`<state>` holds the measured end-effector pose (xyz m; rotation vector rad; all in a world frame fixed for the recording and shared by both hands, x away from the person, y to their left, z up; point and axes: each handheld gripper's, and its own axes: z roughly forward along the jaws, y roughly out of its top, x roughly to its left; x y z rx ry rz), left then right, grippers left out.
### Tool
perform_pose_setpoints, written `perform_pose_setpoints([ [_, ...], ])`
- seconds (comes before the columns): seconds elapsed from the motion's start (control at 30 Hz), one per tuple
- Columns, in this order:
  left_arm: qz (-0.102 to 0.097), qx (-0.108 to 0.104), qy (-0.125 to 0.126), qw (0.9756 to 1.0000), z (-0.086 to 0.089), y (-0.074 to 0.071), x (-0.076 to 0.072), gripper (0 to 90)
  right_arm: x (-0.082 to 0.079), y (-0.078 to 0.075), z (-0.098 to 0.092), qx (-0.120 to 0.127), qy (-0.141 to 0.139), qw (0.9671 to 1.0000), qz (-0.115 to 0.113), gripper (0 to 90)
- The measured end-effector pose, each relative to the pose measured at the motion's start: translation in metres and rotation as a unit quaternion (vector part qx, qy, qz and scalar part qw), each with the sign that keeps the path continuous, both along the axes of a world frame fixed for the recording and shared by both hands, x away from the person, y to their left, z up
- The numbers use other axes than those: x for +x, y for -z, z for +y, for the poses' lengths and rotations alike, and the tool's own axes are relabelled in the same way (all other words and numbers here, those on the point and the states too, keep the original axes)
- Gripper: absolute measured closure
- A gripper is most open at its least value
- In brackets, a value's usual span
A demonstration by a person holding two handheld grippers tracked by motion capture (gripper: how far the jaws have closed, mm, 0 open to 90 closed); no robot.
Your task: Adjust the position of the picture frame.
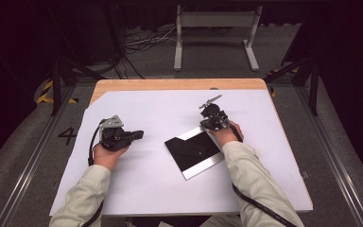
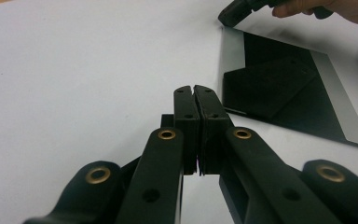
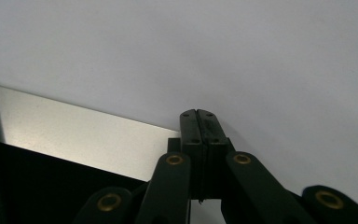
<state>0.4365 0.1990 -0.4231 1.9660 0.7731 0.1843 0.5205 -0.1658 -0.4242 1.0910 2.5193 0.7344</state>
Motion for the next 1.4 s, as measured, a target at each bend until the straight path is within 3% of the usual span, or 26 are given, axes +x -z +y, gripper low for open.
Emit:
perform_pose_setpoints([
  [0.33,0.002,0.006,0.014,0.9999,-0.006,0.001,0.002,88.4,-0.007,0.002,0.020,0.012,-0.037,0.9992,0.006,90.0],
  [0.7,0.009,0.011,0.028,0.9995,-0.014,0.003,0.003,88.4,-0.022,0.002,0.047,0.014,-0.103,0.9943,0.020,90.0],
  [0.8,0.010,0.013,0.030,0.9994,-0.016,0.004,0.004,88.3,-0.026,0.001,0.051,0.007,-0.113,0.9935,0.012,90.0],
  [0.93,0.013,0.013,0.033,0.9993,-0.015,0.005,0.004,88.3,-0.033,-0.010,0.047,0.010,-0.116,0.9930,-0.019,90.0],
  [1.13,0.017,0.019,0.039,0.9989,-0.018,0.006,0.004,88.4,-0.050,-0.024,0.026,0.018,-0.123,0.9921,-0.017,90.0],
  [1.4,0.022,0.026,0.047,0.9983,-0.019,0.006,0.004,89.8,-0.079,-0.029,-0.003,0.025,-0.126,0.9916,-0.018,90.0],
])
